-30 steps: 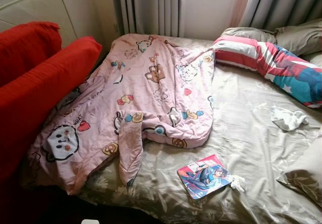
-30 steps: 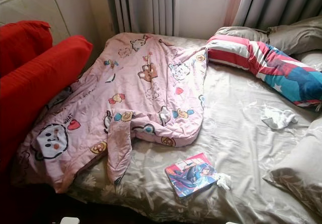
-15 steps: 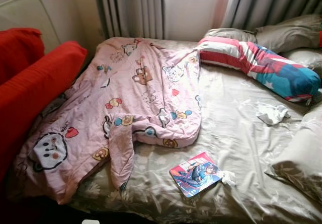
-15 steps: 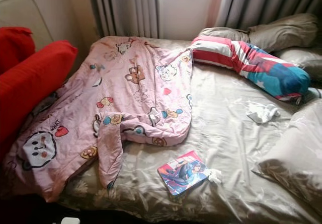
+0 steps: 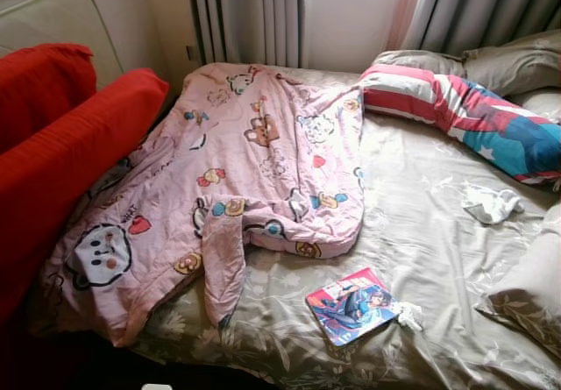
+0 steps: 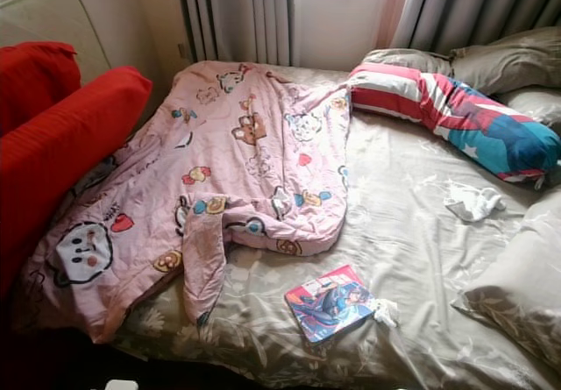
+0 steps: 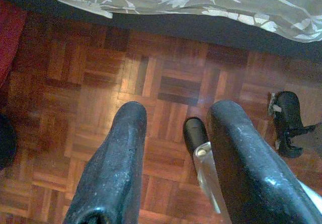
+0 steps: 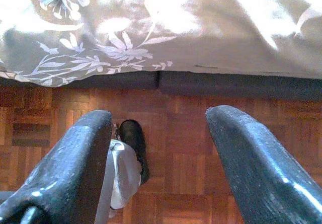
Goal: Clean up the room
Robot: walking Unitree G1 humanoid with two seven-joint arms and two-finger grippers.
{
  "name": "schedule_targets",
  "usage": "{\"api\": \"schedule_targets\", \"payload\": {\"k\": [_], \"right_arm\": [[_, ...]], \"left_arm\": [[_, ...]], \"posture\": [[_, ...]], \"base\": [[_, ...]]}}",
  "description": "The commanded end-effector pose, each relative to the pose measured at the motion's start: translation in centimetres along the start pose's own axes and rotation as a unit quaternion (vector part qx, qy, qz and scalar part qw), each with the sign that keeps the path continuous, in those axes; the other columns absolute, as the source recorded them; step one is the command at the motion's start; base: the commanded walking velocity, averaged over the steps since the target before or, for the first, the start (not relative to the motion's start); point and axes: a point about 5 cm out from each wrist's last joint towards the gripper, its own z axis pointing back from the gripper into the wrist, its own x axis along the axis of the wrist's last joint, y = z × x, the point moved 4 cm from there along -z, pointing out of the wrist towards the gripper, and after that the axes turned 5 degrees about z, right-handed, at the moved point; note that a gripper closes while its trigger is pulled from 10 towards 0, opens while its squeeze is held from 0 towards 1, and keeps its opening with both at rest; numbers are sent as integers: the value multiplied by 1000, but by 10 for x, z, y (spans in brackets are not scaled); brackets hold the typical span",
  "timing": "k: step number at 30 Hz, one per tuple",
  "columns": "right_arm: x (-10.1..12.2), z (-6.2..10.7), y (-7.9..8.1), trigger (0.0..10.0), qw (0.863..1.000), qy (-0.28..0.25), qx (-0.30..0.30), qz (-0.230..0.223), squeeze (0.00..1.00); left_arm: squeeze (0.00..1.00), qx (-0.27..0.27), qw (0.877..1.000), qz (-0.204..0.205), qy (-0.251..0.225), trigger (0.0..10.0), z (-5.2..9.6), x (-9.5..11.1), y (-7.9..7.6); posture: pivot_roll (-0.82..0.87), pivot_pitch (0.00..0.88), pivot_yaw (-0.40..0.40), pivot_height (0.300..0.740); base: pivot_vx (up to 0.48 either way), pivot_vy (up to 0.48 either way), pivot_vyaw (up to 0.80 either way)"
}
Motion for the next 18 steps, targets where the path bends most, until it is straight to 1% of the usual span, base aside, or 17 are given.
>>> {"api": "schedule_targets", "payload": {"k": [1,3,8,10,18], "right_arm": [[-4,1,-2,10000,1000,6,-3,-3,0],[-1,0,0,10000,1000,3,-1,-2,0],[4,-2,0,10000,1000,-2,-3,-5,0],[6,-2,-1,10000,1000,-7,-9,-10,0],[9,-2,-2,10000,1000,-18,-11,-18,0]], "left_arm": [[0,6,1000,7,11,10000,2,-8,1],[0,9,1000,9,7,10000,1,-5,1],[0,10,1000,9,3,10000,-1,1,0],[0,7,1000,8,0,10000,-2,3,-1],[0,12,1000,23,-18,10000,-1,6,-3]], "posture": [[6,157,-6,740],[5,153,-5,740],[2,136,-1,740],[3,132,0,740],[1,137,-13,740]], "base": [[0,-289,0],[0,-274,0],[0,0,0],[0,-139,0],[0,0,0]]}}
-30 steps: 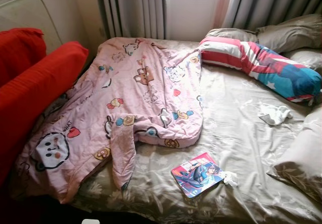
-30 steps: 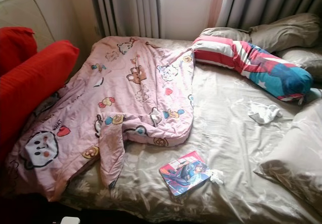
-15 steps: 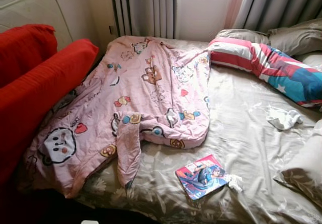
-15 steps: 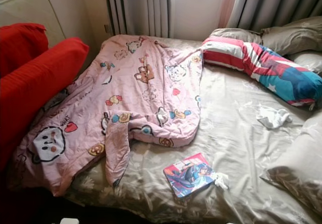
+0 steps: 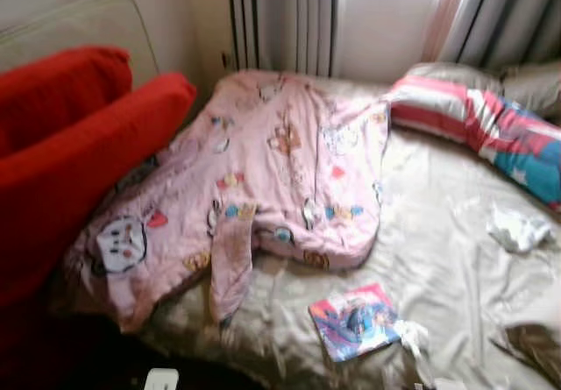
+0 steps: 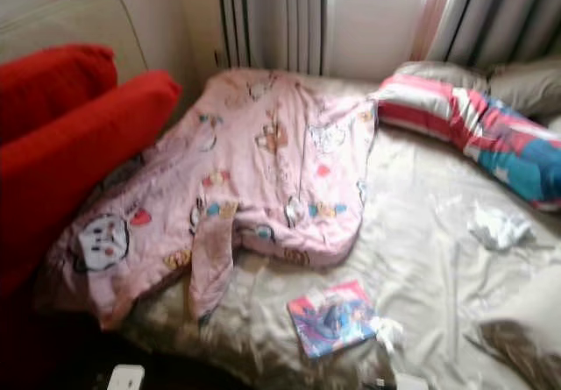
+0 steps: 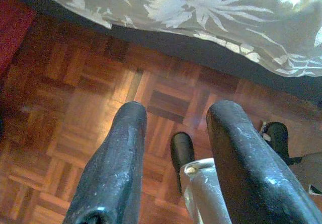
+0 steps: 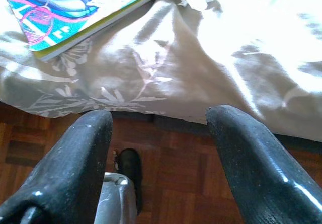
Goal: Clean up the room
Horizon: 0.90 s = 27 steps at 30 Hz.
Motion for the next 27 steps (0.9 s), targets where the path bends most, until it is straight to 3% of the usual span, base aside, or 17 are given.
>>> {"api": "schedule_targets", "payload": {"k": [1,9,10,11,14,15,16,20,22,27], "right_arm": [[-9,4,-1,10000,1000,5,-3,-8,0],[-7,9,-8,10000,999,-40,-16,-18,0],[-5,11,-9,10000,998,-51,-18,-18,0],[-2,12,-10,10000,997,-68,-15,-20,0],[-1,13,-11,10000,997,-75,-12,-21,0],[71,-2,26,10000,982,-186,17,11,0],[111,-1,46,10000,967,-252,37,22,0],[130,7,51,10000,953,-296,48,38,0],[149,17,51,10000,937,-345,32,46,0],[162,28,63,10000,922,-379,53,54,0]], "left_arm": [[0,12,1000,13,3,10000,4,-10,6],[0,11,998,22,-58,10000,11,-5,5],[0,7,994,26,-105,10000,9,16,5],[0,2,982,30,-187,10000,11,56,5],[0,1,976,30,-215,10000,13,68,3],[0,1,966,27,-259,10000,19,86,3],[0,-1,957,31,-288,10000,24,98,5],[0,-7,946,34,-321,10000,32,113,2],[0,-15,936,22,-351,10000,42,126,-3],[0,-17,929,16,-368,10000,55,132,-2]], "posture": [[0,141,-12,740],[-39,149,0,740],[-42,150,-2,740],[-38,155,-10,740],[-33,164,-22,740],[-35,168,-28,740],[-38,169,-32,740],[-42,168,-43,740],[-42,167,-43,740],[-64,154,-42,740]], "base": [[0,0,0],[0,0,0],[0,0,0],[0,0,0],[0,0,0],[0,0,0],[0,0,0],[0,0,0],[0,0,0],[0,0,0]]}}
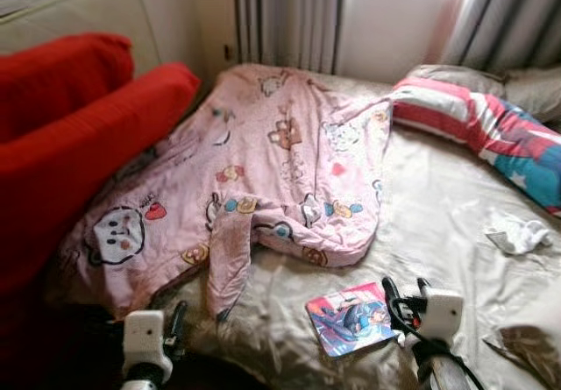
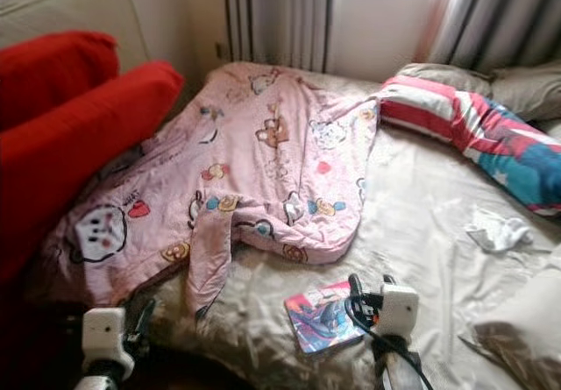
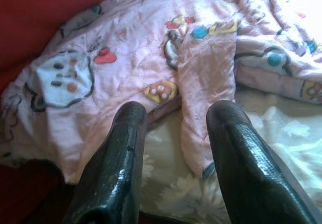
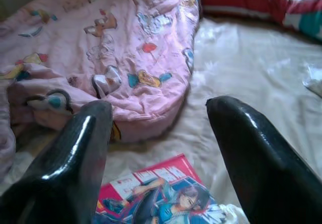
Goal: Clean up the room
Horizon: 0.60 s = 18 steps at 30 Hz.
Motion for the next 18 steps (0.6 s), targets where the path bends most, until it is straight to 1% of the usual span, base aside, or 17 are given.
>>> {"api": "schedule_targets", "payload": {"k": [1,4,5,6,7,10,12,13,14,16,18], "right_arm": [[9,0,6,10000,1000,-15,14,6,0],[15,3,11,10000,1000,-18,19,4,0],[15,3,11,10000,1000,-18,19,4,0],[16,3,11,10000,1000,-21,17,7,0],[19,3,10,10000,1000,-26,9,9,0],[21,3,8,10000,1000,-27,4,11,0],[24,3,8,10000,1000,-28,5,12,0],[26,4,8,10000,999,-29,5,13,0],[30,4,3,10000,999,-35,-8,17,0],[31,2,-3,10000,999,-33,-34,5,0],[31,0,-3,10000,998,-26,-50,-5,0]], "left_arm": [[0,3,1000,2,-1,10000,5,5,3],[0,14,1000,-13,-13,10000,8,16,16],[0,14,1000,-13,-13,10000,8,16,16],[0,24,999,-13,-19,10000,8,21,23],[0,38,999,-8,-26,10000,6,30,33],[0,57,998,12,-33,10000,-1,40,43],[0,68,997,23,-37,10000,-6,45,47],[0,70,996,25,-39,10000,-9,48,46],[0,67,996,35,-46,10000,-15,54,40],[0,59,996,40,-55,10000,-23,60,31],[0,55,995,53,-61,10000,-30,68,24]], "posture": [[-60,149,-43,740],[-46,136,-41,740],[-46,136,-41,740],[-44,131,-40,740],[-48,122,-37,740],[-53,113,-33,740],[-56,106,-31,740],[-56,104,-30,740],[-54,103,-32,740],[-45,103,-34,740],[-36,101,-30,740]], "base": [[0,0,0],[0,0,0],[0,0,0],[0,0,0],[0,0,0],[0,0,0],[0,0,0],[0,0,0],[0,0,0],[0,0,0],[0,0,-231]]}}
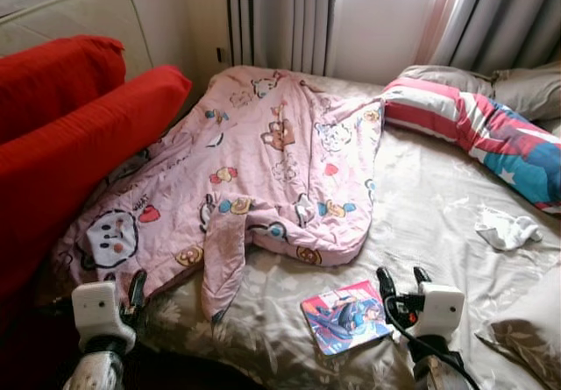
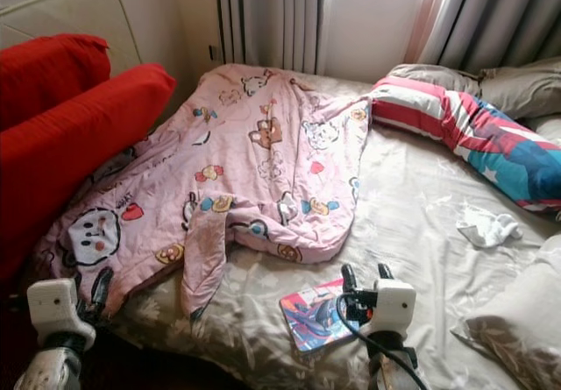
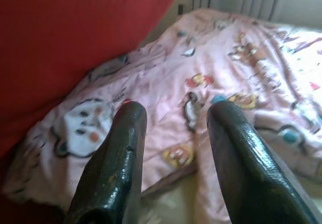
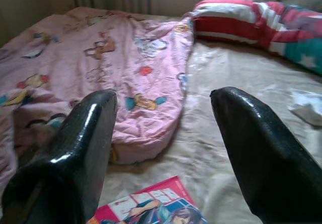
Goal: Clean up the room
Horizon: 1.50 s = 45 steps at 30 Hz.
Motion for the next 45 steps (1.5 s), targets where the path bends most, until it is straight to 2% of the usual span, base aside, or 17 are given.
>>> {"api": "schedule_targets", "payload": {"k": [1,7,15,20,32,37,45], "right_arm": [[0,0,-1,10000,1000,6,-18,-17,0],[1,0,8,10000,1000,11,-6,-23,0],[5,-6,19,10000,1000,10,4,-26,0],[7,-2,24,10000,999,10,7,-32,0],[11,-5,26,10000,999,9,11,-35,0],[11,-7,28,10000,999,12,16,-41,0],[13,-8,30,10000,999,8,24,-36,0]], "left_arm": [[0,-6,1000,17,3,10000,-4,3,-8],[0,-33,999,13,27,10000,3,-7,-18],[0,-49,998,14,27,10000,-1,0,-21],[0,-51,998,9,25,10000,0,2,-23],[0,-60,998,4,27,10000,1,2,-30],[0,-58,998,3,26,10000,1,3,-29],[0,-64,998,-1,29,10000,1,3,-31]], "posture": [[-33,100,-28,740],[-29,89,-24,740],[-24,135,-25,740],[-32,148,-22,740],[-27,156,-29,740],[-26,155,-32,740],[-28,157,-31,740]], "base": [[0,0,-712],[0,0,-719],[0,0,-713],[0,0,-711],[0,-365,0],[0,-409,-619],[0,-66,-122]]}}
